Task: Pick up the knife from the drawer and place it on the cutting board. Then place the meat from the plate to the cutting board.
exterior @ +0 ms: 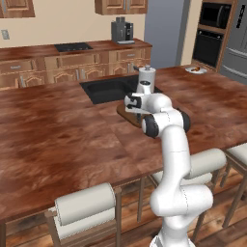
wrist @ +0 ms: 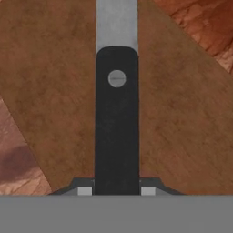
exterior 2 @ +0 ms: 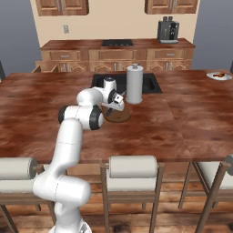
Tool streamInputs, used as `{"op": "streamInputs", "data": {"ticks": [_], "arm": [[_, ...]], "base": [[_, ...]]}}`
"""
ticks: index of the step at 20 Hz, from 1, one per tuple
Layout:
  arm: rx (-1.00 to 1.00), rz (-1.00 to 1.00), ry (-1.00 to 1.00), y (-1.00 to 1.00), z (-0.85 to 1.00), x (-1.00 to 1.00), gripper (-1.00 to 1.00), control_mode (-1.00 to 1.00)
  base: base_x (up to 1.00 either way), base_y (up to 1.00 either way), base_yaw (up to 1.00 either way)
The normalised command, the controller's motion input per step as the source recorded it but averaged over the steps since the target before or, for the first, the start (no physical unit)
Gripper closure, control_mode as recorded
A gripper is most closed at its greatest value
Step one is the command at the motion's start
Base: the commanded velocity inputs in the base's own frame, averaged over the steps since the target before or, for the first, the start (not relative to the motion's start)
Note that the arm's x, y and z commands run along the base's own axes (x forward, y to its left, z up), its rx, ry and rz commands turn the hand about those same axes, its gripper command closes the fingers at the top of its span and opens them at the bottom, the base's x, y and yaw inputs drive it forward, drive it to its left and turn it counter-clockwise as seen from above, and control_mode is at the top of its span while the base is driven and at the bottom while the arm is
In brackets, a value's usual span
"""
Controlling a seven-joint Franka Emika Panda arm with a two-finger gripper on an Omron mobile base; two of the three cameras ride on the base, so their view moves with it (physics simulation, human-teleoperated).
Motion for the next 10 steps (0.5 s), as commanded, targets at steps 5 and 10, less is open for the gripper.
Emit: {"op": "streamInputs", "data": {"ticks": [5, 10], "arm": [[0.00, -0.01, 0.00, 0.00, 0.27, 0.03, -1.00, -1.00], [0.00, -0.06, 0.00, 0.00, 0.58, 0.02, -1.00, -1.00]], "base": [[0.00, 0.00, 0.00], [0.00, 0.00, 0.00]]}}
